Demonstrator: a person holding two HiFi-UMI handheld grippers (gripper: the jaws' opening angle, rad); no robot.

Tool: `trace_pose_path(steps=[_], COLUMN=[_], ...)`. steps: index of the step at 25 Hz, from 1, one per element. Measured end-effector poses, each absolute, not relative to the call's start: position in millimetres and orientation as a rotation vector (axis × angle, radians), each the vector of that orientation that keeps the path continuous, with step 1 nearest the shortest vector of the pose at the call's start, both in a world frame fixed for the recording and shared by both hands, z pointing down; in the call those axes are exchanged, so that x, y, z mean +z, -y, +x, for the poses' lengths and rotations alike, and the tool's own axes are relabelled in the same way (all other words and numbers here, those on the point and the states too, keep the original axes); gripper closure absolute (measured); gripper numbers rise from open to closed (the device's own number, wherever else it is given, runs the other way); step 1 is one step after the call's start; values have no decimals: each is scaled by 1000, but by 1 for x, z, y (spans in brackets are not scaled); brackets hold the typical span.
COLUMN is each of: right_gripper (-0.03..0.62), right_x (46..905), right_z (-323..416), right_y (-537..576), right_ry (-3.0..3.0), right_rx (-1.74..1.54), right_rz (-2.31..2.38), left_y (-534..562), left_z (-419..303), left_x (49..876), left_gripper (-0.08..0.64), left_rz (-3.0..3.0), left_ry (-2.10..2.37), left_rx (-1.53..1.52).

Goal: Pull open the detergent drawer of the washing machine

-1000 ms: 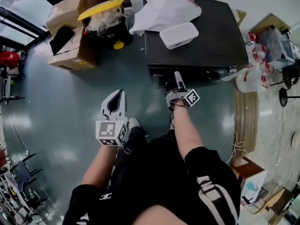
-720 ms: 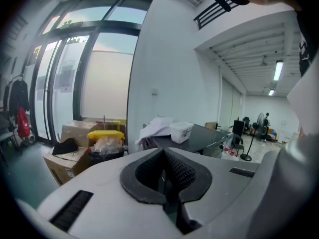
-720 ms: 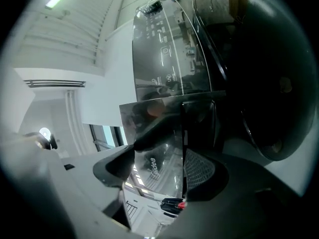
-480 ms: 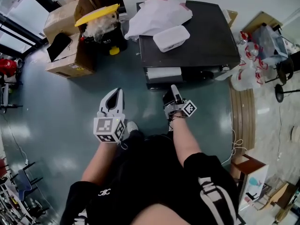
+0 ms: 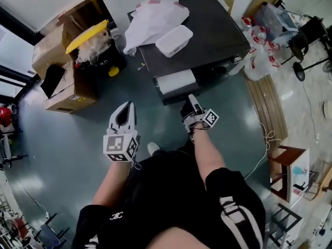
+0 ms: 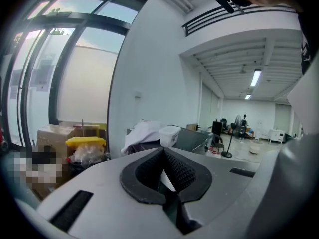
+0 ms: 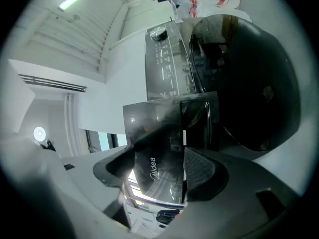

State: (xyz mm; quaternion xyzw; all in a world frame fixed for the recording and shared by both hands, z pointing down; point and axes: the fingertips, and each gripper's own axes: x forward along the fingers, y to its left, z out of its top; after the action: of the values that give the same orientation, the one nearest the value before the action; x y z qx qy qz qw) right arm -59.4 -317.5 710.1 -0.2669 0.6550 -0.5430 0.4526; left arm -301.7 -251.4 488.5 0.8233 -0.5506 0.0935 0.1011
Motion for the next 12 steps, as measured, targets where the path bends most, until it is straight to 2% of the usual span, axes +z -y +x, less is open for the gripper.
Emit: trace_pose_path(steps=[12], right_gripper=[331], right_x=[714], right_z=[-50], right_y=[292], right_ry=[-1481], right_rx=[-1251], right_rz=[-801], left_y=[249], left_z=[-330], left_x=[484], left_gripper=[558], left_rz=[2525], left_ry=[1500], left_rx=[308])
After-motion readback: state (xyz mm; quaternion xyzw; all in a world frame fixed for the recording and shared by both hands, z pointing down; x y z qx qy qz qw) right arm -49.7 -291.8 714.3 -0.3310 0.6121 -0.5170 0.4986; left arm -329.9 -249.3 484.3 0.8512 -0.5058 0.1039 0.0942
